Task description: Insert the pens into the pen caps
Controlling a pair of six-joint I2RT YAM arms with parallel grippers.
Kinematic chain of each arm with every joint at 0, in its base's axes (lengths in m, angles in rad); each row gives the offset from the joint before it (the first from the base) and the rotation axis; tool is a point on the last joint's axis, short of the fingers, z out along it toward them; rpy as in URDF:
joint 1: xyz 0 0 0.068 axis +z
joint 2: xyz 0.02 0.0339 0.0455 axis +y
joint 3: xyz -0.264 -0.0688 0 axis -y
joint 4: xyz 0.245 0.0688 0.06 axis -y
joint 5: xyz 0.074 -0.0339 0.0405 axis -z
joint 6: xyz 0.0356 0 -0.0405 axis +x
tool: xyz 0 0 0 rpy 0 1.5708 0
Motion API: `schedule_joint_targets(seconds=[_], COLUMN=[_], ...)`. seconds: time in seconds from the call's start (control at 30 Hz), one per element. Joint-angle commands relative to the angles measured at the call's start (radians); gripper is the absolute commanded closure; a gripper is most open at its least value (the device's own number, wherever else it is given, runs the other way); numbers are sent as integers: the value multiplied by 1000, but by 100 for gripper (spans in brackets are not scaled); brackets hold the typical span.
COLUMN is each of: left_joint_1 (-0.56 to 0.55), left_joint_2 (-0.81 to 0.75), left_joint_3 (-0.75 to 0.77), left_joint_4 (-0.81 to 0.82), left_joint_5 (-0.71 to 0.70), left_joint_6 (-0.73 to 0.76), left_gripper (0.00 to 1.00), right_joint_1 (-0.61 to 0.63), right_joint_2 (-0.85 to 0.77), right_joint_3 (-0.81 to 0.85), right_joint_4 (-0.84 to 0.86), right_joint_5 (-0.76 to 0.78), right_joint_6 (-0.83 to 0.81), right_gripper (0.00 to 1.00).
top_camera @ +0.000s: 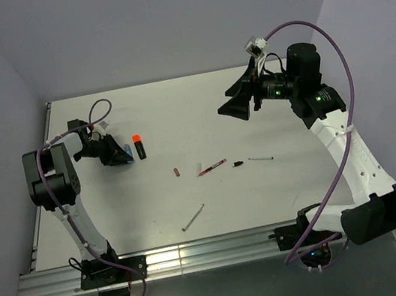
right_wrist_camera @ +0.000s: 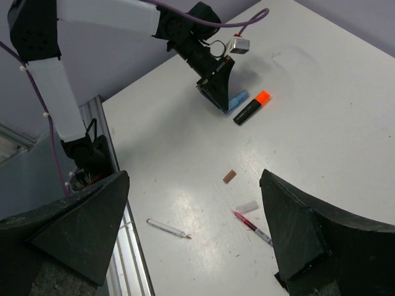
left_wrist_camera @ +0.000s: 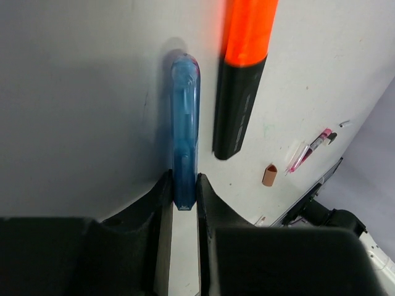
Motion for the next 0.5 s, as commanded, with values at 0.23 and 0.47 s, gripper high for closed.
schedule_joint_targets(seconds=[0.23,0.47], left_joint_1=[-55,-86], left_joint_2=[186,220], left_joint_3=[235,240], left_joint_4=[-134,-152], left_joint_5=[48,64], left_joint_6=[157,142], left_gripper=[100,98], right_joint_1=[-7,-7], right_joint_2=[-13,7], right_joint_3=[8,28], right_joint_4=[-15,-27], right_joint_5=[3,3], right_joint_6=[-44,-53], right_gripper=[9,10])
